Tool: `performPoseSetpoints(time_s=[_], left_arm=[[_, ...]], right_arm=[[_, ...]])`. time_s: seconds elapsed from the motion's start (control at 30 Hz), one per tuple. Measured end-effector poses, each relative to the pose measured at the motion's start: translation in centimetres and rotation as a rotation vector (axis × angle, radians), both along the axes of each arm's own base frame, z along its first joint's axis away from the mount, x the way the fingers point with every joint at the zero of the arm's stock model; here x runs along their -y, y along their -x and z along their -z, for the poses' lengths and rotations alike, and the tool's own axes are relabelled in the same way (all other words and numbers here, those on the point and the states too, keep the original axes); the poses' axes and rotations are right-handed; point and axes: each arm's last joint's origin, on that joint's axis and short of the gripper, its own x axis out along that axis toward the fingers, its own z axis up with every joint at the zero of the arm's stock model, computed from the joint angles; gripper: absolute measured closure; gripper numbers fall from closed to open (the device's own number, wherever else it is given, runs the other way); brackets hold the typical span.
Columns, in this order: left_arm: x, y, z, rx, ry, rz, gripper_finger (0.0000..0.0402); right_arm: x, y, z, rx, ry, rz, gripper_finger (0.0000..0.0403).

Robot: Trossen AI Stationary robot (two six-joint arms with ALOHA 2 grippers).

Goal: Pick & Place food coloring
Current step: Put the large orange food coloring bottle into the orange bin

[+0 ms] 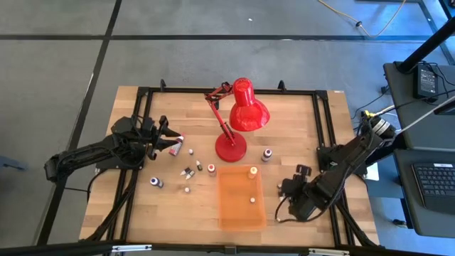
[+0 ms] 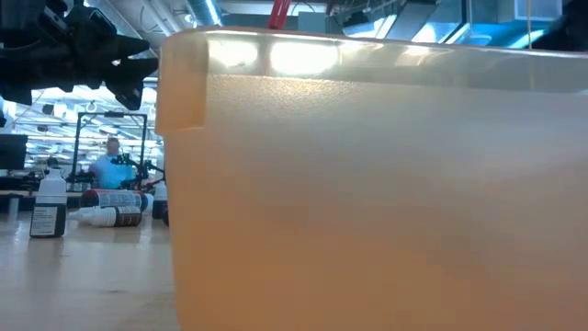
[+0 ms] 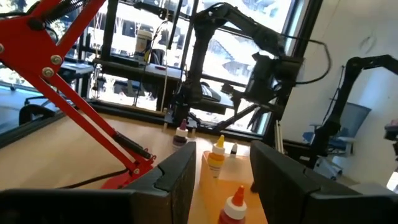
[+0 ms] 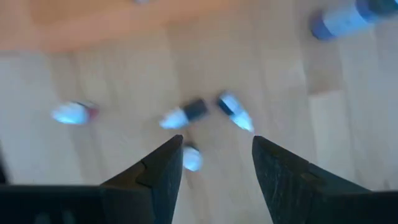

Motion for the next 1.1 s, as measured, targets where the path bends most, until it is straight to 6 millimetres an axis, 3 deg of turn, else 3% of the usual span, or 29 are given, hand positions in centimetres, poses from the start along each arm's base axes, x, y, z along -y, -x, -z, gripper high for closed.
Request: performPoseSetpoints(time_s=[0.2, 0.4, 0.6, 0.8, 0.93, 1.1], left_arm=[[0.0, 0.0, 0.0, -0.003, 0.025, 0.008, 0.0247], [0.0, 0.0, -0.3, 0.026, 0.010, 0.008, 0.0200], [0.0, 0.1, -0.4, 0.036, 0.004, 0.007, 0.0159], [0.0, -0.2, -0.3, 0.012, 0.097, 0.002, 0.0157], [0.4, -1.2, -0.9, -0.032, 0.077, -0.013, 0.0167], [1.7, -4.0, -2.4, -0.144, -0.019, 0.035, 0.0177]], right_arm=[[2.5, 2.2, -0.3, 0.182, -0.062, 0.054, 0.0208], [3.7, 3.1, 0.1, 0.336, -0.086, -0.027, 0.0208], [4.4, 3.5, 1.1, 0.340, -0.062, -0.014, 0.0208], [4.8, 3.5, 1.7, 0.325, -0.048, -0.005, 0.0208], [5.0, 3.3, 1.7, 0.321, -0.035, -0.012, 0.0208], [5.6, 2.9, 1.7, 0.326, -0.007, -0.001, 0.0208]])
